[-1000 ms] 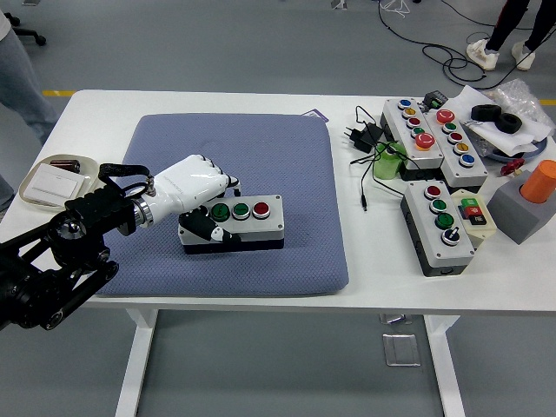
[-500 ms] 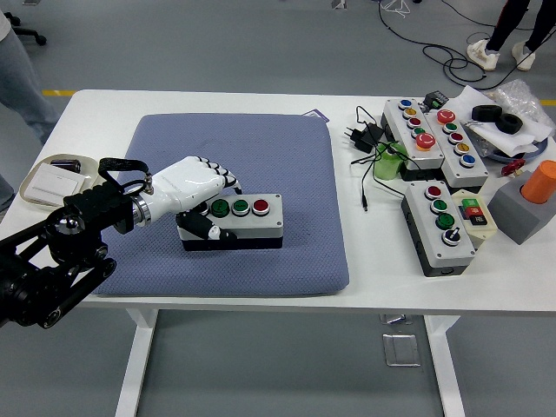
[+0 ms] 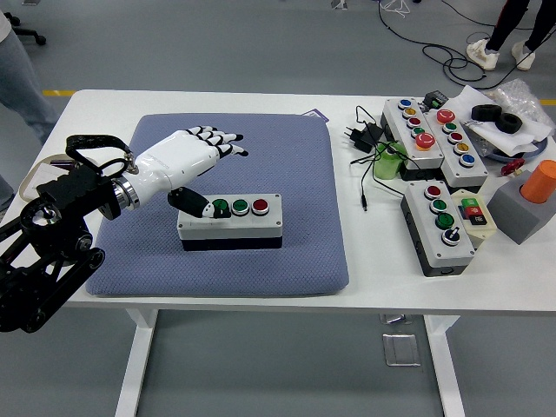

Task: Pick up the button,place it on the desk,press the button,press the button

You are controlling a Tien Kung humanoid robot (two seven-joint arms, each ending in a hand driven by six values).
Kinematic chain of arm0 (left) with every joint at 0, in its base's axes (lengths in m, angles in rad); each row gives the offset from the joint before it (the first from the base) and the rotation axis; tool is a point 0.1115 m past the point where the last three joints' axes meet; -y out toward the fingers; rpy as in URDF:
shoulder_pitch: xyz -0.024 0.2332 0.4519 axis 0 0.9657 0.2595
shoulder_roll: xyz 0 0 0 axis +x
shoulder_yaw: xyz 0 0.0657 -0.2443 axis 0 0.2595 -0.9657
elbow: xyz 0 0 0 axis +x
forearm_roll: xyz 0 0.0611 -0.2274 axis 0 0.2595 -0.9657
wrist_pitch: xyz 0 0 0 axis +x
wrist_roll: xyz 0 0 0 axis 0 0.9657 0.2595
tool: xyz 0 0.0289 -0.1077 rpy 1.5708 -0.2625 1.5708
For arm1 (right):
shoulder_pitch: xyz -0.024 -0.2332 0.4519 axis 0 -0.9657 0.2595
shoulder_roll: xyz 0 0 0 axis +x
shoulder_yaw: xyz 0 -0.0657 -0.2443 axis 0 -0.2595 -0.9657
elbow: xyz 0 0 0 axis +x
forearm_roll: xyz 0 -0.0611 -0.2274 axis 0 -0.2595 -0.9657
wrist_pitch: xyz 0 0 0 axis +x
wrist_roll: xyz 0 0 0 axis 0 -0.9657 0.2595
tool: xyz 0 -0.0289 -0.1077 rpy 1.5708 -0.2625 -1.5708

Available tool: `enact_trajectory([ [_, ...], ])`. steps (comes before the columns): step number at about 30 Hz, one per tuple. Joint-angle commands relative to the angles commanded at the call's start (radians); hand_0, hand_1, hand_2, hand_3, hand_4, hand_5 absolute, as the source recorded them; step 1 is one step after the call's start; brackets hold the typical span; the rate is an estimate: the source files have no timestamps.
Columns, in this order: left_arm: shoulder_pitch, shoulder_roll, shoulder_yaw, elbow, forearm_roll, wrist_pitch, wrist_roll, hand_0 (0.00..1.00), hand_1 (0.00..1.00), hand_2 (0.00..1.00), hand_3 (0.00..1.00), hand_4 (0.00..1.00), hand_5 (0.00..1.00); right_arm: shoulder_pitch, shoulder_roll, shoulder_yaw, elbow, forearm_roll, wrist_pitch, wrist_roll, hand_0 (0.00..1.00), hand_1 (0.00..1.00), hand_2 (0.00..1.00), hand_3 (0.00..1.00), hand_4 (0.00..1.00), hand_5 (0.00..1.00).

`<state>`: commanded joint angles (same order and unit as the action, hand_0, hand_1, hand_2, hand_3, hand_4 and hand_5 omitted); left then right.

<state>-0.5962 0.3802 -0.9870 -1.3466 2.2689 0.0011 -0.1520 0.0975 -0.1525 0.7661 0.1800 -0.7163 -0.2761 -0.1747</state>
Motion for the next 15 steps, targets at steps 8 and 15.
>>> enact_trajectory([
  [8, 0.040, 0.021, -0.016, -0.223, 0.000, -0.114, 0.151, 0.404, 0.260, 0.272, 0.864, 0.559, 0.002, -0.002, 0.000, 0.004, 0.000, -0.007, 0.002, -0.001, 0.627, 0.477, 0.539, 0.582, 0.280, 0.022],
  [15, 0.045, 0.029, -0.002, -0.294, 0.000, -0.346, 0.206, 0.229, 0.183, 0.195, 0.834, 0.585, 0.002, -0.003, 0.000, 0.006, 0.000, -0.008, 0.002, -0.002, 0.627, 0.477, 0.539, 0.582, 0.279, 0.022],
])
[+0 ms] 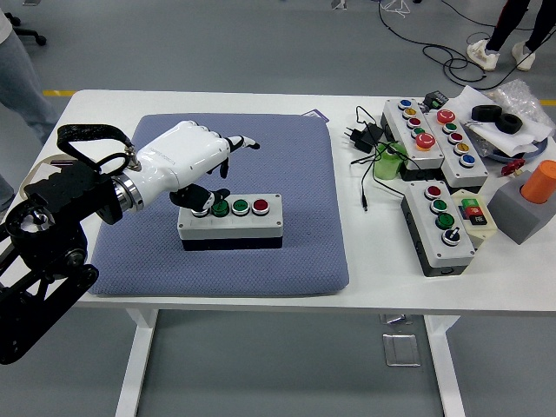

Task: Pick up the button,place it on the desk,press the button,press the button

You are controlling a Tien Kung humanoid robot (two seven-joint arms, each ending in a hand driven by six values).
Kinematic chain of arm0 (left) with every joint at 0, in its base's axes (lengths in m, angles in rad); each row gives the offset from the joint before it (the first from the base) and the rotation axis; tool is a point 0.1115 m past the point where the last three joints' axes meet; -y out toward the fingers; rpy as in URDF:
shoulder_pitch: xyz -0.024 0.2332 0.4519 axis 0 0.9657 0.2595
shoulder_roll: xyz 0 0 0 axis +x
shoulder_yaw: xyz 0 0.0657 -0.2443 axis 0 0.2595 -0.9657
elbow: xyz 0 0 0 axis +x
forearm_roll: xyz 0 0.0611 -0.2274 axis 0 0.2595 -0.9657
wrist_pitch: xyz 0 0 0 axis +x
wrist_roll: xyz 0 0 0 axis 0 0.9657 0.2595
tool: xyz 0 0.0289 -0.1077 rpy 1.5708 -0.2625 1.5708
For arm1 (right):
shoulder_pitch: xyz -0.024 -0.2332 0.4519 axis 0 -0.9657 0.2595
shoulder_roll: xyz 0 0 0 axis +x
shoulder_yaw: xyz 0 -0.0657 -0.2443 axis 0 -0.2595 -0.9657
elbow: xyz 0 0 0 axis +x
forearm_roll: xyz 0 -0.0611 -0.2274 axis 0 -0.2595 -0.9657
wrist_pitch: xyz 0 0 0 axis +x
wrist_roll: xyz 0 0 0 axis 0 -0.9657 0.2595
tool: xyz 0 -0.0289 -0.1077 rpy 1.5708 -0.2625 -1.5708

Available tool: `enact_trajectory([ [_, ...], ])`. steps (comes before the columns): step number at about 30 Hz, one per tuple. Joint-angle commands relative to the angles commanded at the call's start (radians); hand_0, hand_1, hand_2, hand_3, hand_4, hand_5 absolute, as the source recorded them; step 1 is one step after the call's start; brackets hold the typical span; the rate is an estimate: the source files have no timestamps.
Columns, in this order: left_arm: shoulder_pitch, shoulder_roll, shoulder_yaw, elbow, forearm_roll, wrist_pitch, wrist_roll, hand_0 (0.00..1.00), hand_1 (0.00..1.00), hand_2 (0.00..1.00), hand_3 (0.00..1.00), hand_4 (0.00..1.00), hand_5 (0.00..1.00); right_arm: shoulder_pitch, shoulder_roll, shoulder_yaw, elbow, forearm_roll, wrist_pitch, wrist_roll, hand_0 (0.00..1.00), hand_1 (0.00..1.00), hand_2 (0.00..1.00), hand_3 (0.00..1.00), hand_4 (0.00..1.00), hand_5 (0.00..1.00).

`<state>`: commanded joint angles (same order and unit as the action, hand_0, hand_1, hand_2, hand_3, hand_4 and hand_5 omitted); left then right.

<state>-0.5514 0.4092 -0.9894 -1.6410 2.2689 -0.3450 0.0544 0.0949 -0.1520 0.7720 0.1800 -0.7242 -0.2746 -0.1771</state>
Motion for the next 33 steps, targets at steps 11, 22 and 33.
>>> enact_trajectory([
  [11, -0.011, -0.003, 0.021, -0.007, 0.000, -0.200, 0.062, 0.151, 0.096, 0.107, 0.827, 0.525, 0.002, 0.001, 0.000, -0.002, 0.000, 0.001, 0.000, 0.001, 0.627, 0.477, 0.539, 0.582, 0.280, 0.022],
  [22, -0.021, -0.016, 0.060, 0.038, 0.000, -0.208, 0.069, 0.137, 0.085, 0.103, 0.826, 0.506, 0.002, -0.001, -0.001, -0.002, 0.000, -0.001, 0.001, 0.000, 0.627, 0.477, 0.539, 0.582, 0.280, 0.022],
  [33, -0.040, -0.026, 0.066, 0.076, 0.000, -0.202, 0.069, 0.138, 0.078, 0.095, 0.827, 0.495, 0.002, 0.000, -0.001, -0.005, 0.000, 0.003, 0.001, 0.001, 0.627, 0.477, 0.539, 0.582, 0.279, 0.022],
])
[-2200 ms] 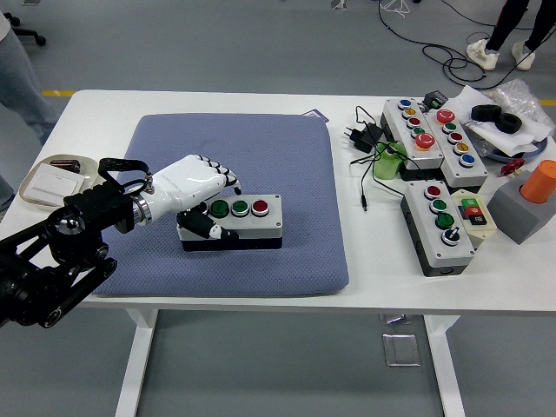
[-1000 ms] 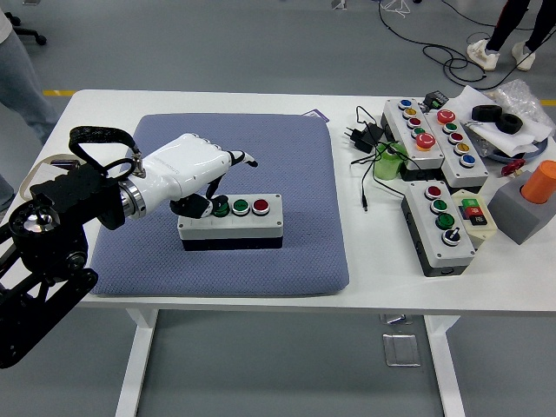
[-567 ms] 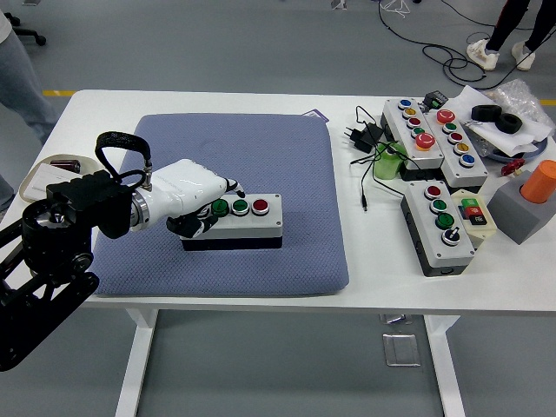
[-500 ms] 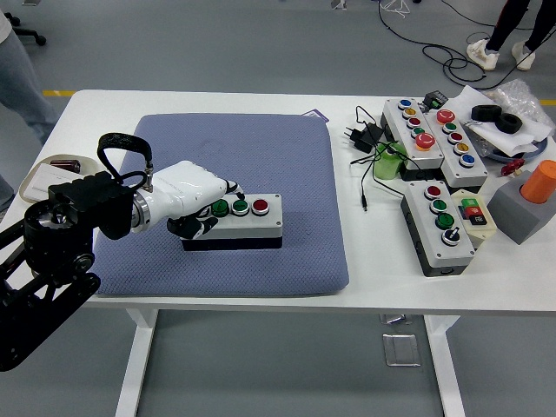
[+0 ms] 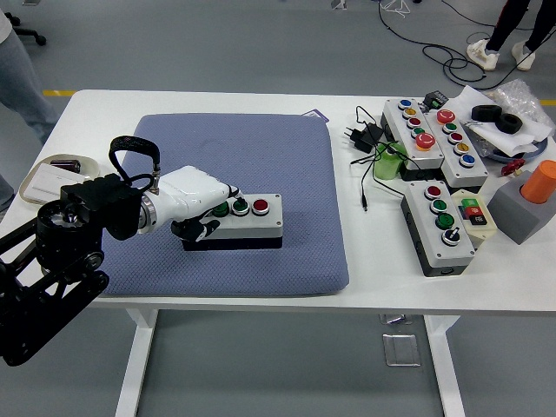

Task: Pick up the button,place it on the desk,press the button,press the button

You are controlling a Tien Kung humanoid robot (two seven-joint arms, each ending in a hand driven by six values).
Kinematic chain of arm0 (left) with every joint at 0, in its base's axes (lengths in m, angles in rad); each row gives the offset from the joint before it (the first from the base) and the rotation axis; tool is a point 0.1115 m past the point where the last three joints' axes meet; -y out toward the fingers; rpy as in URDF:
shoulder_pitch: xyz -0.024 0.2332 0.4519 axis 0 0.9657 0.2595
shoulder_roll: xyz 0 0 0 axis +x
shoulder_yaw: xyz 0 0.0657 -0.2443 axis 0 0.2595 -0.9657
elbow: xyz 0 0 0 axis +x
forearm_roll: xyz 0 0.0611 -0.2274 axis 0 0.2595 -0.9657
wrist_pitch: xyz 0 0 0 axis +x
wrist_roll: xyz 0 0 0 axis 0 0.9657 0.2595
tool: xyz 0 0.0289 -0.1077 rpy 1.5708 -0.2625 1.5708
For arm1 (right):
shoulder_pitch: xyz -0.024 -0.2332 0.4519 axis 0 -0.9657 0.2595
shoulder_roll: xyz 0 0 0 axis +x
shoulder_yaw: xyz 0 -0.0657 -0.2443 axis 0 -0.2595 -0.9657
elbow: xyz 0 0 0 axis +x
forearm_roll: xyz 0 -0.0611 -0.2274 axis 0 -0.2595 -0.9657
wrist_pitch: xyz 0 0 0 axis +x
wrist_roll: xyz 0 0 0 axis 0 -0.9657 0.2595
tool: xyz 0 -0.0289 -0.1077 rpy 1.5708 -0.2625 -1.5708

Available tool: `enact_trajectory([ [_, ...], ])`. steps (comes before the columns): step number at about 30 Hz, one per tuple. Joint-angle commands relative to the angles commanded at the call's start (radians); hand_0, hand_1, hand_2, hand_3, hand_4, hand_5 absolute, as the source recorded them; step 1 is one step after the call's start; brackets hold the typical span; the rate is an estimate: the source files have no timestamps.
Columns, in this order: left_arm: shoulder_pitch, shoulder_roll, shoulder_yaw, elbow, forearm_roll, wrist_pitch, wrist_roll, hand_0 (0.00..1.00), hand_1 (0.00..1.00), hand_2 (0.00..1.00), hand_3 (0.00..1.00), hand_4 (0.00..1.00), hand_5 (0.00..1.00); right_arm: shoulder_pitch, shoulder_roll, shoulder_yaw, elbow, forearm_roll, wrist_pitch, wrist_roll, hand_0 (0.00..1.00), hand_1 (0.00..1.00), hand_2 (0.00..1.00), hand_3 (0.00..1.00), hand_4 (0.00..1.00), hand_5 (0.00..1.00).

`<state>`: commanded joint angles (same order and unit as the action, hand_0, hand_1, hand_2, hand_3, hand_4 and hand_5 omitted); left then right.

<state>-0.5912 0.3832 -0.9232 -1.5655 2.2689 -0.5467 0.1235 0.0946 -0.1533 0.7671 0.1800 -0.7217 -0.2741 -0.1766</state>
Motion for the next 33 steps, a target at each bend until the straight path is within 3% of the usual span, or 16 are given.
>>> enact_trajectory([
  [20, -0.011, 0.002, 0.035, 0.043, 0.000, -0.036, 0.001, 0.138, 0.077, 0.093, 0.824, 0.489, 0.002, 0.003, 0.000, 0.004, 0.000, -0.003, -0.001, 0.000, 0.627, 0.477, 0.539, 0.582, 0.279, 0.022],
  [27, -0.017, -0.004, 0.006, 0.002, 0.000, 0.074, 0.001, 0.139, 0.077, 0.094, 0.845, 0.488, 0.002, 0.003, 0.000, 0.008, 0.000, -0.006, -0.001, -0.001, 0.627, 0.477, 0.539, 0.582, 0.279, 0.022],
  [33, -0.032, -0.018, 0.034, -0.002, 0.000, 0.086, -0.002, 0.139, 0.076, 0.093, 0.855, 0.480, 0.002, 0.003, 0.000, 0.012, 0.000, -0.015, 0.000, -0.003, 0.627, 0.477, 0.539, 0.582, 0.279, 0.022],
])
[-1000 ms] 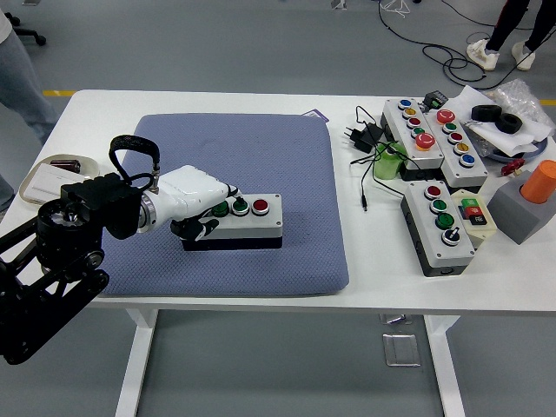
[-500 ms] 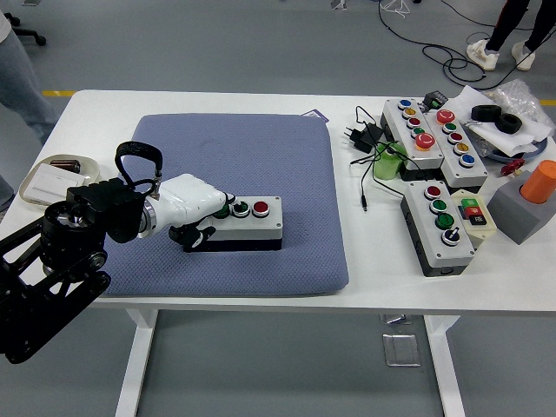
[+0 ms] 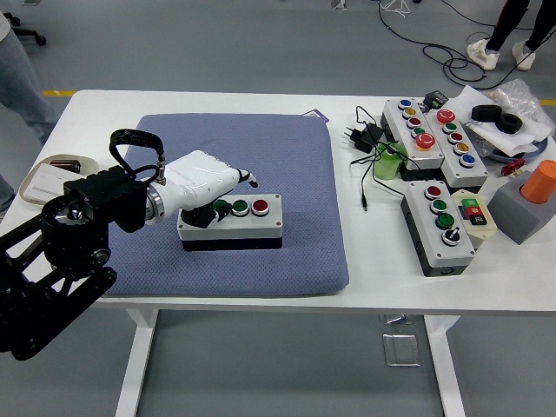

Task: Pick up the button,place it on the desk,press the button,press the button

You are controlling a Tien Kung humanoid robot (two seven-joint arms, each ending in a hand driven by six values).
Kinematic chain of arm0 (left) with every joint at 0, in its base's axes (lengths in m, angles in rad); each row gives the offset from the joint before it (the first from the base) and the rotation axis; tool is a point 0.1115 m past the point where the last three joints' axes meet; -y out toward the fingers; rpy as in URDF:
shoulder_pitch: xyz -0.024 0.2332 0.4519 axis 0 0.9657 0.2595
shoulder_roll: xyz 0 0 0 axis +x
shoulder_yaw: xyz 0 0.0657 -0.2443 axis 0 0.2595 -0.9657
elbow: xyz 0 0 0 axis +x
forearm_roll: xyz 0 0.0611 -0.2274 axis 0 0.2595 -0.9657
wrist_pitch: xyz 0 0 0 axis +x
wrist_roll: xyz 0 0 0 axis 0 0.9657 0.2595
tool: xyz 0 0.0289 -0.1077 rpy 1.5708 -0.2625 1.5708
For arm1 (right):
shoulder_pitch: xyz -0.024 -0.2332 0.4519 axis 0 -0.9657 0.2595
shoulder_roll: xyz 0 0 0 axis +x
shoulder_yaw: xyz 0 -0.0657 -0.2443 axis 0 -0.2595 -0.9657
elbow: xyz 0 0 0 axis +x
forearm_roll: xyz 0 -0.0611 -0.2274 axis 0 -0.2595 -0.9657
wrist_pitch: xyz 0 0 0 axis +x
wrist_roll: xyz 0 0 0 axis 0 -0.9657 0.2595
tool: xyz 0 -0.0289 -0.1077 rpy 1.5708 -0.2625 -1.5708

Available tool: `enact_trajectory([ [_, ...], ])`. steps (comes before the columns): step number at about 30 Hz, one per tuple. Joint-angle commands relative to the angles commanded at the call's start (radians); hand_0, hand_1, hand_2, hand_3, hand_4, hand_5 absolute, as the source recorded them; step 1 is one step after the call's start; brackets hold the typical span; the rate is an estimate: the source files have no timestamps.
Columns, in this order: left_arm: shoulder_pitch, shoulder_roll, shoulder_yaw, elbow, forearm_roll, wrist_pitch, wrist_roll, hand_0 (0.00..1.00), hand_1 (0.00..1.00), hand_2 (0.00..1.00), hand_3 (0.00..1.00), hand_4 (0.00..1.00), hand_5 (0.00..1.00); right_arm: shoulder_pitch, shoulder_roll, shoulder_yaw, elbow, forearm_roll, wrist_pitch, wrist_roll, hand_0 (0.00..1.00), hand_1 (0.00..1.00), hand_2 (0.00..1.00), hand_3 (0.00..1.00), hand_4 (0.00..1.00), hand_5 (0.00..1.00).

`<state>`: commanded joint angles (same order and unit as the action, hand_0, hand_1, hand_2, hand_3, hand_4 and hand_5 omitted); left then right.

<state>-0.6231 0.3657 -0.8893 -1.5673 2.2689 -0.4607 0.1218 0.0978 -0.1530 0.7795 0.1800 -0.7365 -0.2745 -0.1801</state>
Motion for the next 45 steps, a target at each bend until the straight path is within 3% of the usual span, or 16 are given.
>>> enact_trajectory([
  [9, -0.009, -0.006, 0.022, 0.039, 0.000, -0.015, 0.001, 0.140, 0.076, 0.091, 0.854, 0.476, 0.002, 0.001, 0.000, -0.002, 0.000, 0.006, -0.002, 0.002, 0.627, 0.477, 0.539, 0.582, 0.280, 0.022],
  [32, -0.026, -0.019, 0.079, 0.075, 0.000, -0.018, 0.002, 0.142, 0.075, 0.091, 0.863, 0.475, 0.002, 0.001, -0.001, 0.006, 0.000, -0.003, -0.002, 0.000, 0.627, 0.477, 0.539, 0.582, 0.280, 0.022],
  [45, -0.044, -0.012, 0.117, 0.067, 0.000, -0.027, 0.004, 0.143, 0.074, 0.090, 0.861, 0.471, 0.002, -0.001, -0.002, 0.005, 0.000, 0.002, -0.003, 0.002, 0.627, 0.477, 0.539, 0.582, 0.280, 0.022],
])
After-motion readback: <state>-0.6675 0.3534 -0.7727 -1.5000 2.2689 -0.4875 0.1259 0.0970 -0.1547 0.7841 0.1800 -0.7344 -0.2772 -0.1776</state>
